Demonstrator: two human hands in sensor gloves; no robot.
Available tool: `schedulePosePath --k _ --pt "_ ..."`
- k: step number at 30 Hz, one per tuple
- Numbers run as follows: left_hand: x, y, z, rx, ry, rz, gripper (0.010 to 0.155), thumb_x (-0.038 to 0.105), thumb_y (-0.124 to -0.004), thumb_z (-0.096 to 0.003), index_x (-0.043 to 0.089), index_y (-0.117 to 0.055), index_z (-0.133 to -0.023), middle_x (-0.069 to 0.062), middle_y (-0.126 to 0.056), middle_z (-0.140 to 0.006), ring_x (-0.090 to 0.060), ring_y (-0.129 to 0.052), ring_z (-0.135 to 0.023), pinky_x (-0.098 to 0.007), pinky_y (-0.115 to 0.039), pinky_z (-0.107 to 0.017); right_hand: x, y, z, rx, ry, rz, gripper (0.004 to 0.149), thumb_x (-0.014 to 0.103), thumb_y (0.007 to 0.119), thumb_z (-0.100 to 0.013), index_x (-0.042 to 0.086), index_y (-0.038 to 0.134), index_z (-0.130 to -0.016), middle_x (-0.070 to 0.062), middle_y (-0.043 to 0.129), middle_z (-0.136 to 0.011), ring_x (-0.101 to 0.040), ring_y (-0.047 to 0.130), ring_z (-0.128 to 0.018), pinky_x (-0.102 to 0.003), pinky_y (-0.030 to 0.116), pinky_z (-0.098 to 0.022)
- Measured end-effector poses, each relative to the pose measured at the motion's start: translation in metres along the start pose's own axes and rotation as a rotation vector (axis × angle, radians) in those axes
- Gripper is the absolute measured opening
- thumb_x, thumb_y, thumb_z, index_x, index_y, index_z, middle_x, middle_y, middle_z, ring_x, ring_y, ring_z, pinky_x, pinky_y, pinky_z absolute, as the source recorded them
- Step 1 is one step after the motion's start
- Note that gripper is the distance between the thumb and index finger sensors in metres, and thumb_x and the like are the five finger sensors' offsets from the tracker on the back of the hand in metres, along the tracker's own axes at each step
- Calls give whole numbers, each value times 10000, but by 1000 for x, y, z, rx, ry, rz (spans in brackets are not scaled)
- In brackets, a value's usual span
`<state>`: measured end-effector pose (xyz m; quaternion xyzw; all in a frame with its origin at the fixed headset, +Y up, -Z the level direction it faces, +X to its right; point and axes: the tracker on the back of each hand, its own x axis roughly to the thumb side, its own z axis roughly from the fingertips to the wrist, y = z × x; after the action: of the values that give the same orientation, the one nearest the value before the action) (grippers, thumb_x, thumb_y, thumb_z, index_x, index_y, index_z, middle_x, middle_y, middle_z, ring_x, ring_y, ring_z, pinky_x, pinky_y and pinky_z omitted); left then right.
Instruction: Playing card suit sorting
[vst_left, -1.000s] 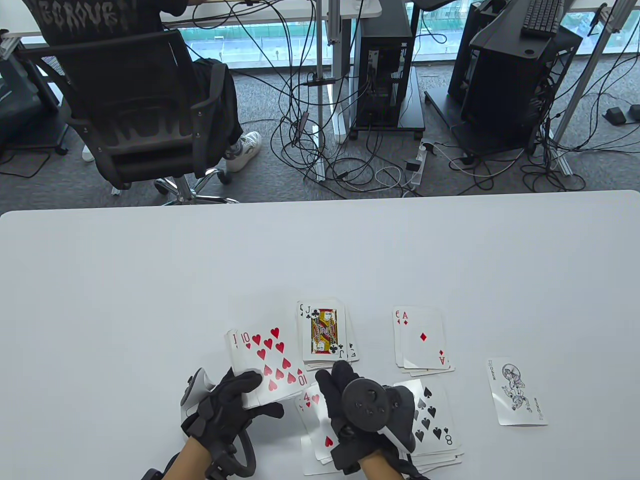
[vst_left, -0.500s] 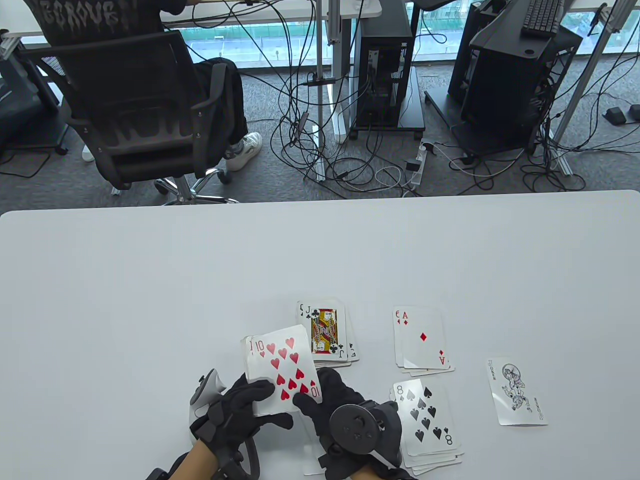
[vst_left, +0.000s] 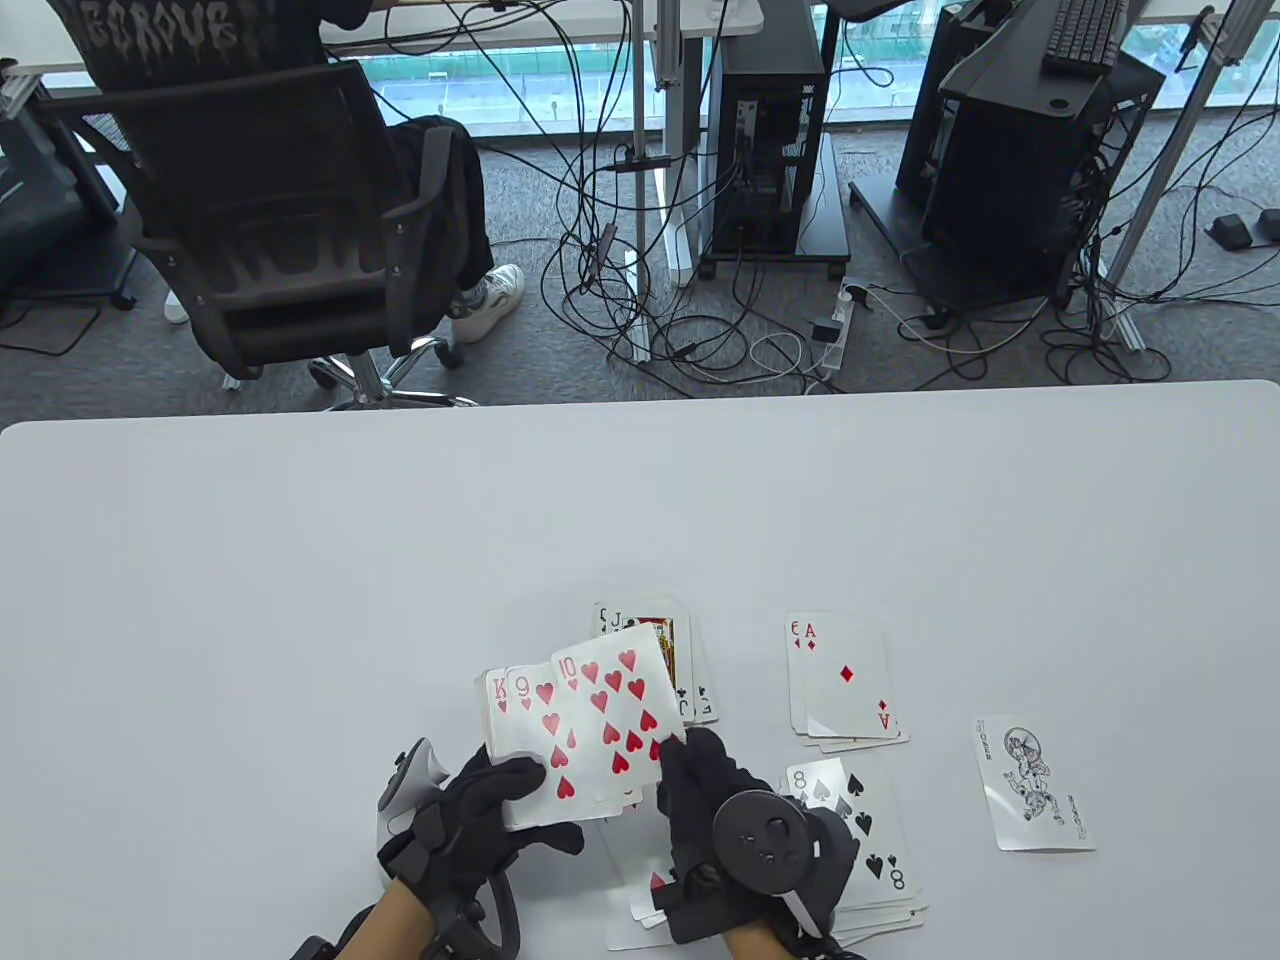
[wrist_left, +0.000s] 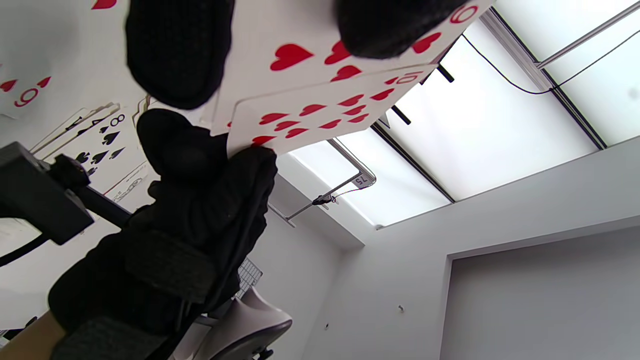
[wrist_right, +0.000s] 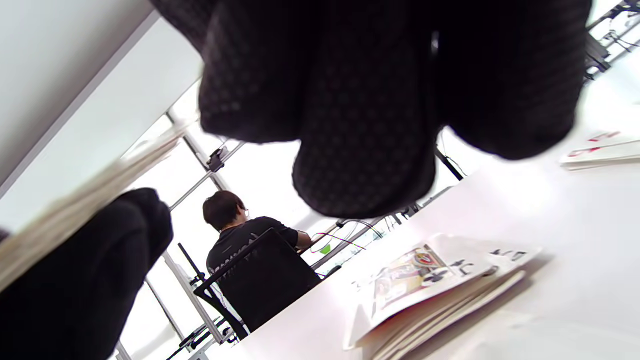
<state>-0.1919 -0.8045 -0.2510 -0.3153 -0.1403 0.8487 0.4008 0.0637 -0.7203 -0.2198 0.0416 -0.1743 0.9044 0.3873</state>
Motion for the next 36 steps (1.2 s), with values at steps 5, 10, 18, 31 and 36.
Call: schedulePosePath --k 5,10,18,31,36 --pt "2 3 2 25 -20 18 496 370 -672 -607 356 -463 -1057 57 -605 -1108 -277 -759 -975 -413 -835 -548 -17 -20 -7 -16 98 -117 391 227 654 -524 -116 770 -671 -21 939 -312 -202 1012 -227 -412 893 -210" --pt "5 7 3 44 -44 30 497 373 -670 -608 359 -459 -1058 59 -603 -1109 -272 -760 -976 -407 -837 -549 -25 -27 -10 194 177 -135 389 209 664 -527 -140 776 -659 -38 940 -297 -217 1008 -209 -425 886 -193" --pt "7 10 5 66 -56 35 495 376 -667 -610 360 -456 -1058 62 -600 -1110 -270 -759 -977 -404 -838 -550 -22 12 -1 647 302 70 392 195 664 -531 -162 783 -640 -48 945 -277 -230 1010 -187 -435 884 -177" --pt "6 9 5 72 -37 26 496 376 -667 -610 359 -456 -1059 60 -600 -1110 -272 -757 -977 -406 -837 -549 -8 61 15 849 245 824 455 276 659 -542 -152 806 -591 -39 947 -233 -222 1007 -149 -432 882 -157" --pt "5 9 5 68 -27 25 496 376 -668 -609 358 -458 -1058 60 -602 -1109 -271 -759 -976 -406 -838 -548 -3 59 14 837 242 923 499 321 665 -539 -150 807 -621 -56 948 -255 -240 1005 -176 -448 875 -179"
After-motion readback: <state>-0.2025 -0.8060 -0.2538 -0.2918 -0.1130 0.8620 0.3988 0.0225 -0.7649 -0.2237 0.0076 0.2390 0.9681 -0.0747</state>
